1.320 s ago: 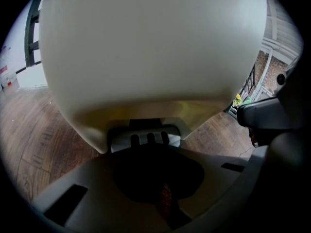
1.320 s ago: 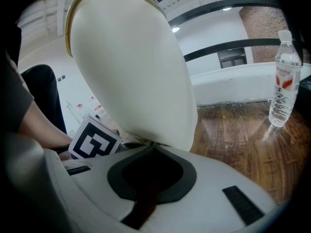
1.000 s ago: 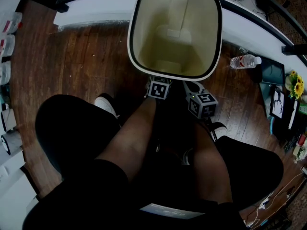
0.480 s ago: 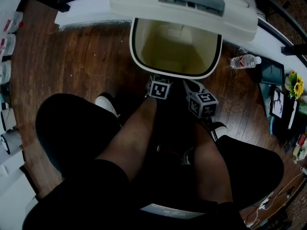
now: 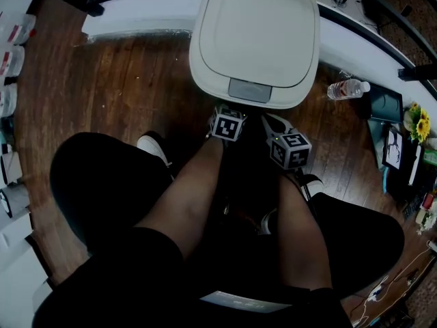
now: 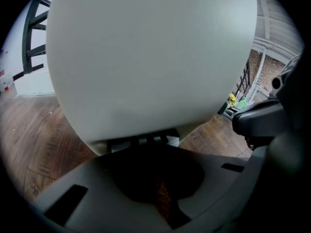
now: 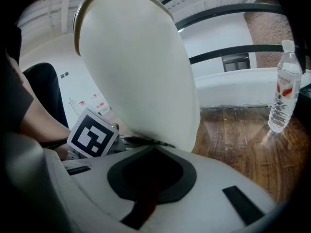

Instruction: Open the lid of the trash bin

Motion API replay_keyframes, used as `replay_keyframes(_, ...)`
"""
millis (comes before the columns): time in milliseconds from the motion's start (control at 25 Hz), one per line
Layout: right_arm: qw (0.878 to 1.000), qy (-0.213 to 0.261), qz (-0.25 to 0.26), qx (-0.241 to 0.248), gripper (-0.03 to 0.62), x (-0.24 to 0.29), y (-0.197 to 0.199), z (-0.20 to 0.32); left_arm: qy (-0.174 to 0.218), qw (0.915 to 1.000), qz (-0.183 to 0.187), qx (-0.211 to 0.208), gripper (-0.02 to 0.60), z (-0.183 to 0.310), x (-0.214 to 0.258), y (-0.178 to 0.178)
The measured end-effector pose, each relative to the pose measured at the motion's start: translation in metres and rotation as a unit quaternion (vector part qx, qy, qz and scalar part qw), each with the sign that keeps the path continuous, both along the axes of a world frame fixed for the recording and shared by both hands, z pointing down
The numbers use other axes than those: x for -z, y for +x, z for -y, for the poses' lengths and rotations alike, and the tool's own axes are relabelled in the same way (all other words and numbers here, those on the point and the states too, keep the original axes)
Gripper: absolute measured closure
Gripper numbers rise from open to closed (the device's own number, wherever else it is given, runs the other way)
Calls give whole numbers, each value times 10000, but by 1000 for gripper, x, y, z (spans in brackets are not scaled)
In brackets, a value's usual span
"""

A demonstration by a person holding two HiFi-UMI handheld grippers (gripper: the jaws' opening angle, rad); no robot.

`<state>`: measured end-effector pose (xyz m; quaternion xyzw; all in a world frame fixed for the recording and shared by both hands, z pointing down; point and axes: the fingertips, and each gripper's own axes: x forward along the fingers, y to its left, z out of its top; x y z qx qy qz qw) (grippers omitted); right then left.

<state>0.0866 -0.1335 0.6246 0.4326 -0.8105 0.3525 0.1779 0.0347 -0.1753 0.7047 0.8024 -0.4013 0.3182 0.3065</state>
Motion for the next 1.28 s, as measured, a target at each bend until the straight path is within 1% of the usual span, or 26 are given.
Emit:
replay_keyframes(120, 9997, 161, 161, 110, 580, 13, -8, -3, 137, 9996, 52, -247, 541, -7, 10, -6)
replay_keyframes(280, 9986, 391, 285, 198, 580, 31, -19, -5, 365, 9987, -326, -143, 540, -15, 38, -17)
replay_keyframes(400, 9976, 616, 290, 157, 580, 46, -22, -8, 481, 9971, -562, -183, 541, -24, 59, -23)
replay_keyframes(560, 9947, 979, 290, 131, 580, 77, -28, -16, 620, 9955, -618, -375, 541, -48, 87, -39)
replay_keyframes(720, 9896, 1376, 356, 236, 580, 114, -41, -23, 977, 9913, -716, -513, 541, -66, 128, -48)
replay_keyframes(840, 9842, 1673, 510, 274, 580, 148, -48, -30, 1346, 9849, -880, -646, 540, -75, 171, -43)
replay_keyframes(1080, 9697, 2305, 580, 565, 580, 238, -60, -52, 1972, 9669, -1418, -785, 540, -91, 276, -36)
replay_keyframes(1160, 9631, 2530, 352, 843, 580, 268, -66, -61, 2187, 9608, -1542, -730, 540, -100, 311, -36)
replay_keyframes(1240, 9524, 2783, 69, 1240, 580, 300, -75, -71, 2454, 9534, -1578, -764, 540, -107, 346, -37)
replay_keyframes(1280, 9475, 2898, 44, 1349, 580, 318, -79, -76, 2584, 9493, -1605, -787, 540, -110, 363, -37)
